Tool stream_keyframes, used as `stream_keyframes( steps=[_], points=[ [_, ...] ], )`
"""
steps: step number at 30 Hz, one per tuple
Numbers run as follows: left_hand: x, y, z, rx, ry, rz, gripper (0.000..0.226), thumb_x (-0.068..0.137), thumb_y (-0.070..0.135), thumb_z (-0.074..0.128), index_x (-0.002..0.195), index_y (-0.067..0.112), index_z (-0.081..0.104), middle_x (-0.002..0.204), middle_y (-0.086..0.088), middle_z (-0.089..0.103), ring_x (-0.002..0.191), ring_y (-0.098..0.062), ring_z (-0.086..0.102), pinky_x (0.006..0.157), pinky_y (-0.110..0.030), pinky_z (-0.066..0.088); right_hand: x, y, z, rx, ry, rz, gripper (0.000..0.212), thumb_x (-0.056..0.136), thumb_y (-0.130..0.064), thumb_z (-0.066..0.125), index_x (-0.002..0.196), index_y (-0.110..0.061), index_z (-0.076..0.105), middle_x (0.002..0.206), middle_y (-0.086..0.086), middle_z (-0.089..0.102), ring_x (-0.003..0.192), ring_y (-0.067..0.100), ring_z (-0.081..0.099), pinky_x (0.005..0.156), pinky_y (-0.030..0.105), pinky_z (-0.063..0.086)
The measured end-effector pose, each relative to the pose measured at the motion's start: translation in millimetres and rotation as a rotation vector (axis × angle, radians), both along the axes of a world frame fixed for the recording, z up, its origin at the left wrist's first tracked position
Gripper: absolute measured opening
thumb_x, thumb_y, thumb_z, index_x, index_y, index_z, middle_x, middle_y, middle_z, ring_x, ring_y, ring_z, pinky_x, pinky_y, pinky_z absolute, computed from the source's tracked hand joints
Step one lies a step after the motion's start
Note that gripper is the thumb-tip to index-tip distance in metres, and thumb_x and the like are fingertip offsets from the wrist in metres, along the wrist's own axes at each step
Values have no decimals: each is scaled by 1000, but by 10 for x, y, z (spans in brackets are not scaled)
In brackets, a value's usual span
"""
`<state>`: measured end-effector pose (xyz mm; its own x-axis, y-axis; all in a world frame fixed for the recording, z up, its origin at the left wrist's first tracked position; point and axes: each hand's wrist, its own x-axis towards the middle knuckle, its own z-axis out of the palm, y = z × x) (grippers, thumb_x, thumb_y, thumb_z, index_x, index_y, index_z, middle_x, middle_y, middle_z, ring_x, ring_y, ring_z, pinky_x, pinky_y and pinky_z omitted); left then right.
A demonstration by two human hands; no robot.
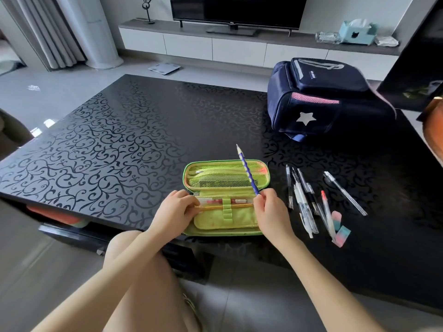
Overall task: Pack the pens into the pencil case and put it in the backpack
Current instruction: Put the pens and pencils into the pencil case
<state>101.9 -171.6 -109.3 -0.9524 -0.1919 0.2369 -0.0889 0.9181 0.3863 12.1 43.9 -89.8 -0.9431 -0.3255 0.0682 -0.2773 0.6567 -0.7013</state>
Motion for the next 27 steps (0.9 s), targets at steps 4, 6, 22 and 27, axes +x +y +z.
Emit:
stream_keyframes(
  steps=[4, 6, 22, 27],
  points=[
    [27, -16, -25, 25, 18, 11, 10, 78, 17, 73, 87, 13, 71, 82, -3, 61, 82, -27, 55, 73, -33, 44, 39, -82, -28, 15, 23, 44, 16, 98, -18, 40, 94, -8, 52, 81, 3, 56, 79, 19, 52, 57, 24, 35],
    [42, 2, -2, 0, 22, 34, 11, 78, 20, 72, 87, 14, 71, 82, -3, 60, 81, -27, 54, 71, -33, 46, 48, -56, 7, -7, 35, 15, 15, 97, -19, 41, 92, -10, 51, 80, 3, 57, 79, 19, 51, 56, 20, 34],
    [49, 329, 626, 574, 175, 52, 20, 86, 15, 64, 104, 14, 71, 75, 3, 65, 65, -11, 56, 65, -18, 44, 404, 53, 121, -260, -225, 138, 22, 90, -34, 57, 104, -18, 63, 97, -10, 66, 90, 3, 59, 78, 16, 45],
    [319, -121, 254, 61, 72, -77, 23, 77, 22, 62, 92, 12, 76, 73, 0, 59, 72, -15, 47, 67, -24, 41, 253, 346, 48, -81, -61, 45, 13, 91, -26, 56, 94, -19, 67, 88, -10, 67, 86, 9, 61, 78, 28, 49]
  ],
)
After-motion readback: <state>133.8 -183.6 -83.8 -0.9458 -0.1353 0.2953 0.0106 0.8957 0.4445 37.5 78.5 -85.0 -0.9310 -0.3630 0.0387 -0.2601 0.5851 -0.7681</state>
